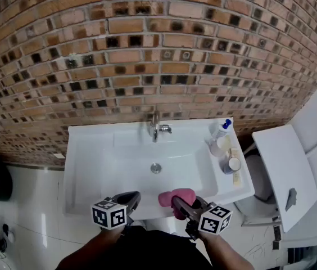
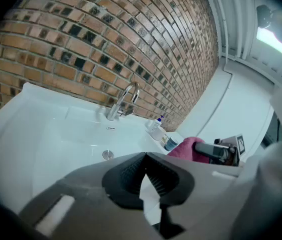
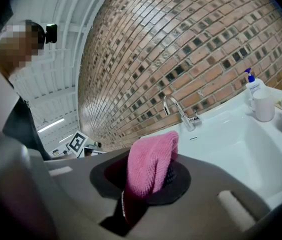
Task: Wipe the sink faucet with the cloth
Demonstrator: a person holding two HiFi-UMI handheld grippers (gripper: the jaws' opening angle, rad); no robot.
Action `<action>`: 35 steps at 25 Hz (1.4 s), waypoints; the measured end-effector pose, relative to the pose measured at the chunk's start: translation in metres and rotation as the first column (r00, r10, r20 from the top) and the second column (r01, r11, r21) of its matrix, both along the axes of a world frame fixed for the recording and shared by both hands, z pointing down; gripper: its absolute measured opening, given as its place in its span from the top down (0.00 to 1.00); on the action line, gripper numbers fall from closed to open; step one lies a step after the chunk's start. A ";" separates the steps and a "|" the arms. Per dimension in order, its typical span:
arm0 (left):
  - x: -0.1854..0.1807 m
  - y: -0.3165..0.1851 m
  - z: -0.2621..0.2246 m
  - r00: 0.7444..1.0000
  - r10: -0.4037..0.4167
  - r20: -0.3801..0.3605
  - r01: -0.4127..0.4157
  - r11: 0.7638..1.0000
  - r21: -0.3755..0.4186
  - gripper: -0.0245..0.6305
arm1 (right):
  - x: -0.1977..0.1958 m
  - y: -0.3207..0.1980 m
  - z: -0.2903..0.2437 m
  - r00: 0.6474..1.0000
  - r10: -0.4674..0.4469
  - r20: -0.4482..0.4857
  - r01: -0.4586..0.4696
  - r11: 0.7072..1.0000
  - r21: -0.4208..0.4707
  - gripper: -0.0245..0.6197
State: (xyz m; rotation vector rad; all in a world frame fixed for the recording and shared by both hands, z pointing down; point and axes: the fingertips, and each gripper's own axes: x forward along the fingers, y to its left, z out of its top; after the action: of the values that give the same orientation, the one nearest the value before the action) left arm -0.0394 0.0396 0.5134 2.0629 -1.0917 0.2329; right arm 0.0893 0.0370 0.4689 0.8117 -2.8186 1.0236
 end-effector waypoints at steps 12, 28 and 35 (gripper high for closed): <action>-0.044 -0.046 0.012 0.997 0.064 -0.034 -0.064 0.998 0.001 0.96 | -0.021 -0.062 0.001 0.986 0.164 -0.037 -0.164 0.986 -0.005 0.86; -0.059 -0.091 0.029 0.995 -0.090 -0.040 0.090 0.996 -0.008 0.96 | 0.009 -0.195 0.021 0.969 0.232 -0.084 -0.236 0.971 -0.034 0.86; -0.047 -0.106 0.044 0.982 -0.185 -0.028 0.183 0.981 -0.066 0.96 | 0.023 -0.298 0.072 0.950 0.256 -0.178 -0.262 0.965 -0.013 0.86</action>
State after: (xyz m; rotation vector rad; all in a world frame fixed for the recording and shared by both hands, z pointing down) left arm -0.0865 -0.0661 0.5579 1.8894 -1.2298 0.1374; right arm 0.1118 -0.2609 0.5412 1.2289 -2.5867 0.9726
